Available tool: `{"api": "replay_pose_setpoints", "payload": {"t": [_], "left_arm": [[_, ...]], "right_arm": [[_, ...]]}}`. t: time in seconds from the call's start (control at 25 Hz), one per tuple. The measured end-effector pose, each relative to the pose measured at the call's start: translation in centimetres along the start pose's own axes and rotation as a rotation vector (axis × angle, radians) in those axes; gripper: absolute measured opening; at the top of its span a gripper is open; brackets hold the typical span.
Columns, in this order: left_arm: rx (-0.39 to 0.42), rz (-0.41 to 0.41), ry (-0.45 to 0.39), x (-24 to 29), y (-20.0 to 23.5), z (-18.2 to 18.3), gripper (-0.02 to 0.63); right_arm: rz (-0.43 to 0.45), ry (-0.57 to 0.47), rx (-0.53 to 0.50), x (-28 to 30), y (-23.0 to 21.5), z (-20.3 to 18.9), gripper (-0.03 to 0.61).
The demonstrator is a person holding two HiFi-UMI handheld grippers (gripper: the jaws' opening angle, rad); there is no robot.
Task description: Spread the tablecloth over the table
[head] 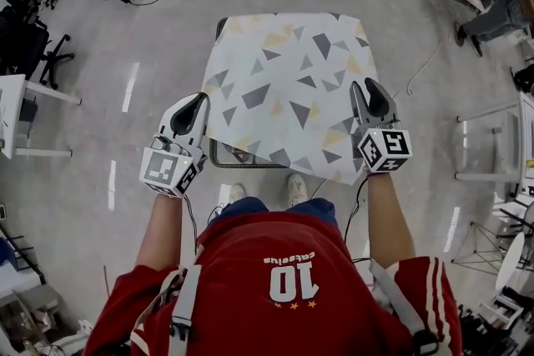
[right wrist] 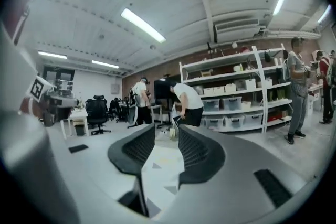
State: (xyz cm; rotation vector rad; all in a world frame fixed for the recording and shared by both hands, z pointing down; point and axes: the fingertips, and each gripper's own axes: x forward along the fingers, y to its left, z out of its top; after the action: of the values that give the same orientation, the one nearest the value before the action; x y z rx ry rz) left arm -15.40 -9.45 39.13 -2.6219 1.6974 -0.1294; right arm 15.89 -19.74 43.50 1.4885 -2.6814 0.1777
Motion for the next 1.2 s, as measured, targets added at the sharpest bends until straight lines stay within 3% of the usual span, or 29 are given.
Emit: {"api": "replay_pose_setpoints", "payload": {"t": [0.12,0.24,0.44,0.64,0.88,1.2], "left_arm": [[0.007,-0.021,-0.004,0.0,0.3,0.4,0.008],[0.012,-0.056,0.008,0.4,0.7,-0.1,0.009],[0.028,-0.096,0.013,1.4,1.4,-0.5,0.032],[0.065,-0.127,0.031,2.7,1.8,-1.3,0.034],[0.134,-0.209,0.163,5.2,3.7,-7.5,0.008],[0.151,-0.256,0.348,7.2,6.9,-17.2,0.008]], "right_arm": [[-0.025,-0.099,0.001,-1.2,2.6,4.7,0.111],[0.009,-0.139,-0.010,-2.2,5.2,7.0,0.059],[0.006,-0.164,-0.075,-2.9,7.3,8.7,0.015],[0.018,-0.142,-0.044,-2.5,8.8,8.5,0.014],[0.021,-0.101,-0.046,-1.8,10.5,7.2,0.014],[0.013,-0.044,-0.030,-0.3,11.5,4.6,0.014]]}}
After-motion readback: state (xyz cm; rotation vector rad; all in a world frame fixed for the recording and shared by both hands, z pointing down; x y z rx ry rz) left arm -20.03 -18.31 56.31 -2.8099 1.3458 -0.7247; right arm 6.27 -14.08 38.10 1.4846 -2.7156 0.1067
